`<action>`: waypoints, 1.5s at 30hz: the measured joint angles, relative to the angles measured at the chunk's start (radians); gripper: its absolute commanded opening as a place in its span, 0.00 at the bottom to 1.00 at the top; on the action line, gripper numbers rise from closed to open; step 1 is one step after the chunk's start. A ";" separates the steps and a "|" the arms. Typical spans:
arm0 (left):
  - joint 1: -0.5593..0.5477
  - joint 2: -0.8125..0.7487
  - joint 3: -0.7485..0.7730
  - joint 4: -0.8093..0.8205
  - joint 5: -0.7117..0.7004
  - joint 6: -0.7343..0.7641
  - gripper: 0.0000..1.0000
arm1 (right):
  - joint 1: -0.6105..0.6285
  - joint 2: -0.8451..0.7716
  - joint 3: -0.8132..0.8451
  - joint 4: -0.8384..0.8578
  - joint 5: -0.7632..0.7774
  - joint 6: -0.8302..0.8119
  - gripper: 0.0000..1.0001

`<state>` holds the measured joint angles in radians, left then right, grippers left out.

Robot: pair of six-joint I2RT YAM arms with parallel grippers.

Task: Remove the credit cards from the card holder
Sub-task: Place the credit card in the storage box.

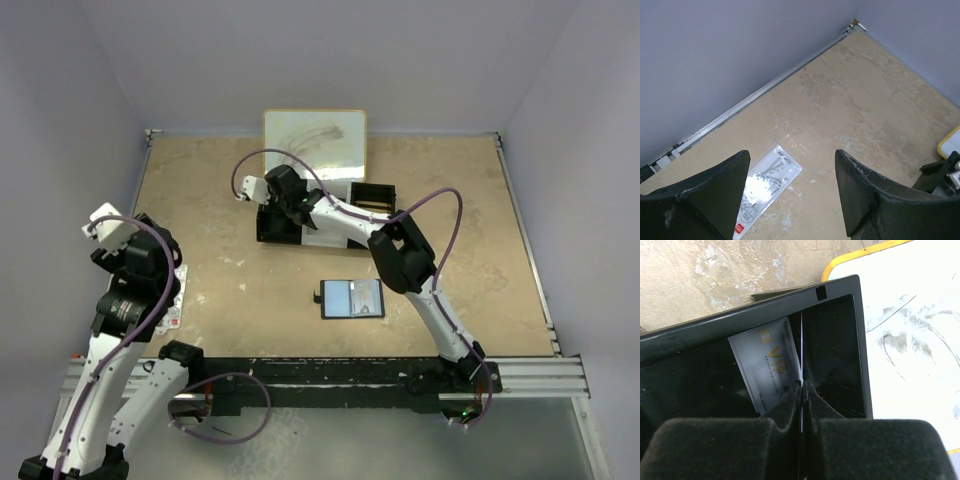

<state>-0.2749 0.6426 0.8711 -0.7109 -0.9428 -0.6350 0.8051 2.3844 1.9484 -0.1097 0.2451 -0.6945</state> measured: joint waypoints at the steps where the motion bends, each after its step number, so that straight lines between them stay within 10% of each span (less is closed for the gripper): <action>1: 0.000 -0.014 0.000 -0.002 -0.007 -0.001 0.67 | 0.000 0.000 0.000 0.001 0.003 -0.007 0.07; 11: 0.000 -0.053 0.000 -0.006 -0.038 -0.008 0.67 | 0.010 0.016 0.000 0.002 0.028 -0.055 0.15; 27: 0.000 -0.043 -0.001 -0.006 -0.034 -0.008 0.67 | 0.019 0.032 0.000 -0.008 0.021 -0.056 0.66; 34: 0.000 -0.024 -0.003 -0.006 -0.023 -0.008 0.67 | 0.019 -0.033 -0.003 -0.011 -0.032 0.018 0.68; 45: 0.000 -0.011 -0.035 0.039 0.124 0.031 0.67 | 0.002 -0.690 -0.592 0.168 -0.002 0.637 0.76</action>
<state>-0.2749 0.6315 0.8356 -0.6724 -0.8188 -0.6044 0.8074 1.6947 1.3567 0.0582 0.2436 -0.0570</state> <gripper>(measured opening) 0.672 0.755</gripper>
